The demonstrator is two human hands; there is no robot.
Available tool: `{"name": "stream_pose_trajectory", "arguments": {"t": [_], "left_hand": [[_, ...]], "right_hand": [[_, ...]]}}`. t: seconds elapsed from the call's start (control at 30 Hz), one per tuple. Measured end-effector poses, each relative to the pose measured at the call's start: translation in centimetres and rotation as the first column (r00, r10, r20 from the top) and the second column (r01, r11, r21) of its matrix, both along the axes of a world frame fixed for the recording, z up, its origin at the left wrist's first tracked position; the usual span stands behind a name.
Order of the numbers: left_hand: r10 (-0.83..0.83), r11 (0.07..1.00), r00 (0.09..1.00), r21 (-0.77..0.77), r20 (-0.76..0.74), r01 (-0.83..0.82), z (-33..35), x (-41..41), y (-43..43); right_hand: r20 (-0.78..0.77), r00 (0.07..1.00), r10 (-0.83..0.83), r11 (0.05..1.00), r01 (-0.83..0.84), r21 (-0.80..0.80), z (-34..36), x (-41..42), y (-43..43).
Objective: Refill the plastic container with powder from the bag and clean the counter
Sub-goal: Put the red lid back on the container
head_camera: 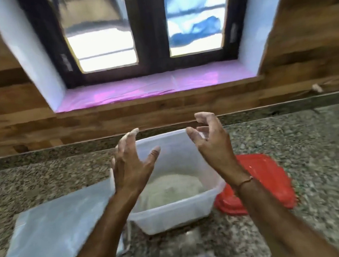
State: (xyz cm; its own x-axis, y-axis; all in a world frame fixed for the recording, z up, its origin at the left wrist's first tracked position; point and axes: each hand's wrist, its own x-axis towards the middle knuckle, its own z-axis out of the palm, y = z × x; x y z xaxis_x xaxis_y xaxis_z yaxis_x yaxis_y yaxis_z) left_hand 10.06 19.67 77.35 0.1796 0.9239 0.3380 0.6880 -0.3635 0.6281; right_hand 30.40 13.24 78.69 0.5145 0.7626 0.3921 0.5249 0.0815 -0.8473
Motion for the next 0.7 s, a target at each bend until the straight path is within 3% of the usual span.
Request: {"name": "stream_pose_trajectory", "arguments": {"t": [0.17,0.27,0.33,0.4,0.6,0.7], "left_hand": [[-0.150,0.982,0.988,-0.122,-0.036,0.144,-1.4,13.1,-3.4],[-0.257,0.945,0.950,-0.251,-0.179,0.208,-2.3,18.4,-4.8],[-0.261,0.950,0.903,-0.255,-0.342,0.178,-3.2,19.8,-5.3],[-0.244,0.961,0.878,-0.225,-0.412,0.161,-3.9,19.7,-5.8],[-0.242,0.968,0.841,-0.180,-0.484,0.175,-4.6,18.4,-7.5],[-0.231,0.969,0.848,-0.192,-0.477,0.156,-4.6,18.5,-7.4]], "right_hand": [[0.111,0.967,-0.228,0.896,0.253,-0.364,-8.2,13.4,-4.0],[0.161,0.962,-0.221,0.717,0.272,-0.642,-13.3,18.2,-6.8],[0.169,0.957,-0.235,0.558,0.275,-0.783,-16.1,20.0,-8.3],[0.119,0.954,-0.276,0.471,0.242,-0.849,-18.2,21.2,-9.4],[0.078,0.969,-0.233,0.493,0.186,-0.850,-20.3,21.6,-9.6],[-0.022,0.931,-0.364,0.551,0.197,-0.811,-20.8,22.3,-9.2]]}}
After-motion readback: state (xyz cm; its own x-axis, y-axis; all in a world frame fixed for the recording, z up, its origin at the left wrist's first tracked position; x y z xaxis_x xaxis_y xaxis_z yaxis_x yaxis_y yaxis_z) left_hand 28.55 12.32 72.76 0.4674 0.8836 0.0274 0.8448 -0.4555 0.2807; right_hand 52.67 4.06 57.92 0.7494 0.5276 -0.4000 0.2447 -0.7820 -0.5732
